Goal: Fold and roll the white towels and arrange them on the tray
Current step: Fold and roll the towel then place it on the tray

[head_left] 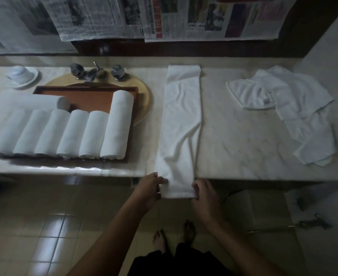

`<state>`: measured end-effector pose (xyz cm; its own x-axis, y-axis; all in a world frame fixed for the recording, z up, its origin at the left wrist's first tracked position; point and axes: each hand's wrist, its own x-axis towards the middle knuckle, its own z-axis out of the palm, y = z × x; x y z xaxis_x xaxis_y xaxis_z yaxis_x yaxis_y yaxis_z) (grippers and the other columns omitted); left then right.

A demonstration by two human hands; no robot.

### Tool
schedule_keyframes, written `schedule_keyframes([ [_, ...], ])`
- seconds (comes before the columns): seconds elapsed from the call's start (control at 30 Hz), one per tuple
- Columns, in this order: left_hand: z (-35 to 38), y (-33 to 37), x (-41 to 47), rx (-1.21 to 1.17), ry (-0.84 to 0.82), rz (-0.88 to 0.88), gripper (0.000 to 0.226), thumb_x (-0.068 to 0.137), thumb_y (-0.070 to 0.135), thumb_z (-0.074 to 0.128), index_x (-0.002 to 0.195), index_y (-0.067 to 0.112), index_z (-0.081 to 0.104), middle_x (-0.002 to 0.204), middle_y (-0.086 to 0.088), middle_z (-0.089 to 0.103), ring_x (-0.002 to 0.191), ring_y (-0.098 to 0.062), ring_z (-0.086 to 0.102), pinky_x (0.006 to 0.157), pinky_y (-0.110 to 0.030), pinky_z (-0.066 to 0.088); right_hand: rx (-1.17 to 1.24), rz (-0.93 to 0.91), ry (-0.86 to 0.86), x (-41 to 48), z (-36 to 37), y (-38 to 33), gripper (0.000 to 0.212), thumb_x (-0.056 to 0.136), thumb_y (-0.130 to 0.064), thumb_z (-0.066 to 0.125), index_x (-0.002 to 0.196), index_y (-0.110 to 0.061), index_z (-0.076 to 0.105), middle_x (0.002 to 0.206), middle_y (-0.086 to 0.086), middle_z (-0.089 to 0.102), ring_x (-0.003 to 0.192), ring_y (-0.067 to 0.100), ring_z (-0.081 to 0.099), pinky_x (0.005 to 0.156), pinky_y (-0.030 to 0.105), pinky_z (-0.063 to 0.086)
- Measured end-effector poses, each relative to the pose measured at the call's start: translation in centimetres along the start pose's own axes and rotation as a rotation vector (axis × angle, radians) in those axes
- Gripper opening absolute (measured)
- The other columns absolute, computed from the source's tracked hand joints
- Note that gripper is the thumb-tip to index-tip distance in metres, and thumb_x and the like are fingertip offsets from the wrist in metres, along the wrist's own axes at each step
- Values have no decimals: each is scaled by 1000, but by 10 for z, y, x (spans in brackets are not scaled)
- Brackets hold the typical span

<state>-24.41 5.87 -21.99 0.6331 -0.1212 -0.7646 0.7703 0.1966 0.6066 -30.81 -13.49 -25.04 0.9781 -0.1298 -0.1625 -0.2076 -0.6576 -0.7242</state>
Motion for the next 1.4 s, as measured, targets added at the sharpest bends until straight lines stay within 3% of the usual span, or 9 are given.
schedule_keyframes([
  [0.23, -26, -31, 11, 325, 149, 132, 6, 94, 6, 69, 94, 4, 74, 86, -12, 72, 68, -17, 68, 64, -31, 56, 89, 163, 95, -21, 14, -14, 29, 87, -3, 60, 106, -21, 48, 99, -3, 55, 90, 16, 52, 71, 30, 32],
  [0.37, -36, -37, 15, 502, 167, 239, 21, 85, 36, 80, 99, 21, 77, 97, 2, 76, 91, -13, 71, 82, -34, 58, 128, 206, 106, -30, 22, -8, 28, 90, -2, 61, 112, -16, 51, 99, 0, 59, 91, 21, 59, 72, 30, 36],
  [0.47, -31, -33, 11, 423, 54, 251, 22, 90, 35, 78, 102, 16, 77, 98, -1, 76, 91, -14, 72, 75, -26, 54, 191, 219, 96, -34, 21, -11, 24, 94, -1, 60, 112, -14, 52, 100, 0, 60, 91, 19, 60, 67, 16, 38],
  [0.53, -31, -33, 13, 399, -2, 252, 21, 91, 31, 77, 103, 14, 77, 100, -4, 77, 96, -20, 73, 80, -33, 57, 225, 225, 112, -36, 20, -12, 22, 94, 0, 62, 108, -15, 51, 97, 0, 61, 87, 15, 59, 66, 6, 39],
  [0.7, -33, -34, 13, 421, -97, 285, 38, 83, 40, 77, 103, 8, 77, 106, -7, 78, 103, -26, 72, 92, -41, 54, 271, 214, 153, -35, 15, -13, 27, 90, -4, 71, 106, -14, 52, 90, -6, 60, 79, 9, 59, 65, 7, 40],
  [1.0, -42, -31, 14, 460, -38, 296, 19, 88, 3, 73, 103, -5, 67, 101, -14, 77, 93, -35, 75, 88, -57, 59, 208, 221, 180, -37, 14, -11, 48, 84, 8, 68, 126, -10, 55, 103, -3, 62, 94, 9, 58, 71, -2, 35],
  [1.2, -47, -39, 8, 504, -54, 268, 11, 92, 6, 71, 102, 2, 67, 99, -10, 77, 96, -37, 73, 87, -60, 56, 222, 417, 18, -32, 34, 19, 51, 83, 2, 66, 132, -10, 55, 126, 9, 65, 115, 25, 63, 92, 32, 48],
  [1.3, -51, -41, 10, 487, -81, 244, 12, 92, 8, 73, 102, 3, 70, 101, -12, 78, 99, -41, 72, 91, -66, 54, 389, 554, -25, -19, 29, 17, 58, 94, -11, 69, 147, -10, 46, 143, 12, 57, 129, 28, 56, 94, 28, 43],
  [1.4, -49, -38, 6, 455, -109, 223, 16, 92, 6, 73, 106, -1, 69, 103, -14, 77, 101, -40, 72, 94, -63, 54, 560, 670, -98, 0, 23, 9, 91, 93, -39, 75, 162, -11, 23, 162, 9, 35, 149, 26, 37, 112, 33, 35],
])
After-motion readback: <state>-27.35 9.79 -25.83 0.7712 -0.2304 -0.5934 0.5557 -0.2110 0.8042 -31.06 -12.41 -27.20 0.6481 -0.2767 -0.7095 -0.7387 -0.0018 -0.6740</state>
